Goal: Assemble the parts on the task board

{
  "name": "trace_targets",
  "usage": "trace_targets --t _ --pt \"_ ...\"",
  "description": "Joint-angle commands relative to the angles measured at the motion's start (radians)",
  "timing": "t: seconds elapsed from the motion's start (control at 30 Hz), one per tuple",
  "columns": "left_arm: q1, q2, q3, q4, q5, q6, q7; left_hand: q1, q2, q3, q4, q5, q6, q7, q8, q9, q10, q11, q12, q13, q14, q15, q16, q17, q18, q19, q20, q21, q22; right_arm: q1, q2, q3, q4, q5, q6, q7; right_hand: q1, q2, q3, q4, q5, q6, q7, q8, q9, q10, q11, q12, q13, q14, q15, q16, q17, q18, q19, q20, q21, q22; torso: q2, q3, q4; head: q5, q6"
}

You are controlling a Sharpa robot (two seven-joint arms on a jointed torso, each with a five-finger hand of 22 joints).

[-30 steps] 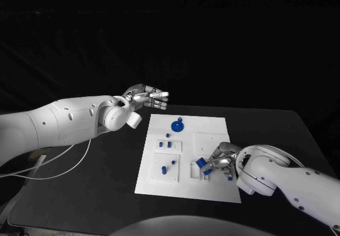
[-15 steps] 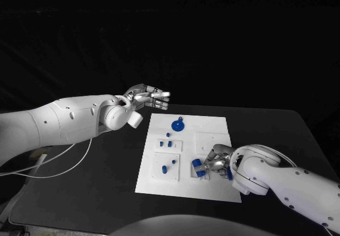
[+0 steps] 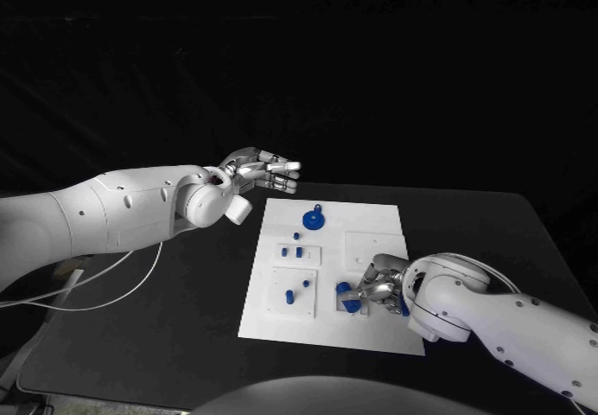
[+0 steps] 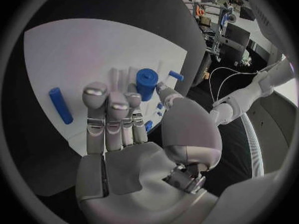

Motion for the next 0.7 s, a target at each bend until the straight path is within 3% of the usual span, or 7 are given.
trace_targets --t 0.03,0.2,0.33,0.7 --pt "0.001 0.001 0.001 0.002 -0.004 0.017 -0.001 0.001 0.002 0.002 0.005 0.004 -0.008 0.002 0.002 0.001 -0.006 0.001 0.002 0.001 0.004 -0.001 -0.003 0.001 0.014 0.005 -0.002 0.006 -0.001 0.000 0.004 -0.001 -0.002 -0.011 0.015 -0.020 -0.010 -0.020 -0.029 0.029 -0.004 -0.009 -0.002 -0.005 -0.002 -0.001 0.008 -0.007 -0.002 0.003 -0.005 -0.001 0.001 -0.014 0.054 -0.004 -0.001 0.078 0.000 0.0002 0.0006 0.001 -0.001" --pt "0.001 0.001 0.001 0.001 -0.005 0.018 -0.004 0.001 0.001 0.002 0.005 0.004 -0.010 0.003 0.002 0.001 -0.008 0.001 0.002 0.001 0.004 -0.001 -0.003 0.001 0.015 0.005 -0.002 0.007 -0.003 0.000 0.007 -0.001 -0.003 -0.009 0.002 -0.013 0.041 -0.011 -0.231 0.151 -0.003 -0.014 -0.001 -0.005 -0.006 0.000 0.008 -0.013 -0.001 0.004 -0.006 -0.005 0.006 -0.016 0.055 -0.007 -0.002 0.078 0.000 0.0002 0.0004 0.001 -0.001" --pt "0.001 0.001 0.001 0.000 -0.005 0.019 -0.005 0.000 0.001 0.003 0.006 0.004 -0.013 0.004 0.002 0.001 -0.009 0.002 0.002 0.001 0.004 -0.001 -0.003 0.001 0.015 0.005 -0.002 0.008 -0.004 0.000 0.007 -0.001 0.002 -0.006 -0.005 -0.005 0.051 0.029 -0.340 0.150 -0.004 -0.015 -0.001 -0.005 -0.007 0.002 0.008 -0.013 0.003 0.005 -0.006 -0.007 0.010 -0.016 0.055 -0.007 -0.002 0.078 0.000 0.0003 -0.0003 0.000 0.000" --pt "0.000 -0.002 0.000 -0.001 -0.007 0.018 -0.011 -0.001 0.002 0.004 0.008 0.005 -0.013 0.004 0.002 0.001 -0.010 0.002 0.002 0.001 0.004 0.000 -0.003 0.001 0.015 0.005 -0.001 0.009 -0.005 -0.001 -0.037 -0.001 0.050 0.008 -0.006 0.027 0.075 0.039 -0.312 0.122 -0.003 -0.005 -0.004 -0.005 -0.003 0.012 0.006 -0.003 0.013 0.009 -0.005 -0.002 0.020 -0.017 0.056 -0.006 0.014 0.082 0.000 0.0010 -0.0020 0.003 0.001"
